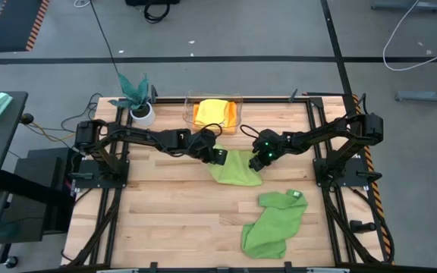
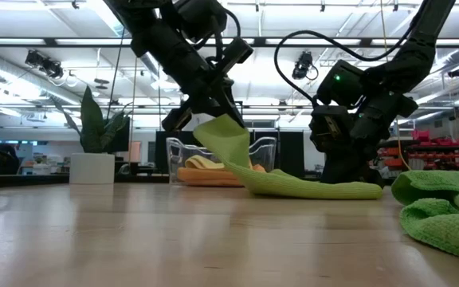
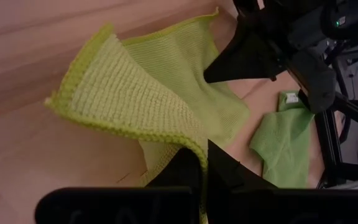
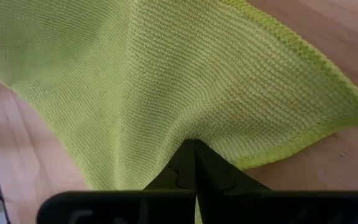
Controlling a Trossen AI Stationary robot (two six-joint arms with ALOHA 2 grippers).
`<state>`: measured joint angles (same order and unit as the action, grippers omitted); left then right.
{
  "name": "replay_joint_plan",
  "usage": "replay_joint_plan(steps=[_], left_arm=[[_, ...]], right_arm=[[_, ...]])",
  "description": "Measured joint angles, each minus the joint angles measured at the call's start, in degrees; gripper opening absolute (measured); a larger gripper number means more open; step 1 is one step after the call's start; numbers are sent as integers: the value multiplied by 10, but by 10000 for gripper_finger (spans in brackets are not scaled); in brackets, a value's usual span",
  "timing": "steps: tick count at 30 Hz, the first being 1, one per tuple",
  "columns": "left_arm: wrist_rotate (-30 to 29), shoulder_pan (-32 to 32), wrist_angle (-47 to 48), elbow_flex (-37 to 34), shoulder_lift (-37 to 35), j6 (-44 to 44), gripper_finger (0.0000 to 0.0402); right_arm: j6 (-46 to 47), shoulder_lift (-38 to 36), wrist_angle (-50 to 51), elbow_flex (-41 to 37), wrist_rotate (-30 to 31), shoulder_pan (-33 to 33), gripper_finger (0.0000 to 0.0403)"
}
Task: Fold microfiber towels
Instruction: Fold the light green towel
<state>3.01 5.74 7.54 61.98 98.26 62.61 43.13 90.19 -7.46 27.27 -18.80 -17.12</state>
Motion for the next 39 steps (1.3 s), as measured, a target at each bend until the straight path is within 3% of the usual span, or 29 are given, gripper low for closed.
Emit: replay_joint_plan(steps=[15,30,39], left_arm=[[-6,-22,-47,3,3,25,8],[22,-26,31,172,135,-59,8],[39,-27,34,196,189,-60,8]], right_arm=[[8,0,0,0,5,0,1],[20,0,4,1,10,0,0],[33,1,5,1,10,0,0]])
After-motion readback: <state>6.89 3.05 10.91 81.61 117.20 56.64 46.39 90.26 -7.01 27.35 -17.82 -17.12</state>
